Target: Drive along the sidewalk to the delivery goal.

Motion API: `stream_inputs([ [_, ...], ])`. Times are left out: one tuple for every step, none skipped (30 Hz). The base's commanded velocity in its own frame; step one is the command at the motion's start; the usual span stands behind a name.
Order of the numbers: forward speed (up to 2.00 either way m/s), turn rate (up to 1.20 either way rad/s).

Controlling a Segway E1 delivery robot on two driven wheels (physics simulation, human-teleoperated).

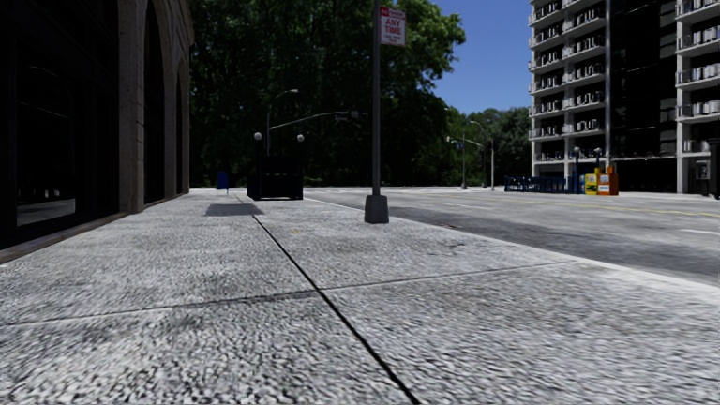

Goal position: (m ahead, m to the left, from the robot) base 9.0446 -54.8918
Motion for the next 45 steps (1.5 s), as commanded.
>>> stream_inputs([
  [1.05,0.76],
  [1.05,0.76],
  [1.05,0.76],
  [1.05,0.76],
  [1.05,0.76],
  [1.05,0.76],
  [1.05,0.76],
  [1.05,0.76],
  [1.05,0.76],
  [1.05,0.76],
  [1.05,0.76],
  [1.06,0.00],
  [1.06,0.00],
  [1.06,0.00],
  [1.06,0.00],
  [1.06,0.00],
  [1.06,0.00],
  [1.06,0.00],
  [1.06,0.00],
  [1.06,0.00],
  [1.06,0.00],
  [1.06,0.00],
  [1.06,0.00],
  [1.06,0.00],
  [1.06,0.00],
  [1.06,0.00],
  [1.06,0.00],
  [1.06,0.00],
  [1.77,0.00],
  [2.00,0.00],
  [2.00,0.00],
  [2.00,0.00],
  [2.00,0.00],
  [2.00,0.00],
  [2.00,0.00],
  [2.00,0.00],
  [2.00,0.00],
  [2.00,0.00],
  [2.00,0.00],
  [2.00,0.00],
  [2.00,0.00],
  [2.00,0.00],
  [2.00,0.00],
  [2.00,0.00],
  [2.00,0.00],
])
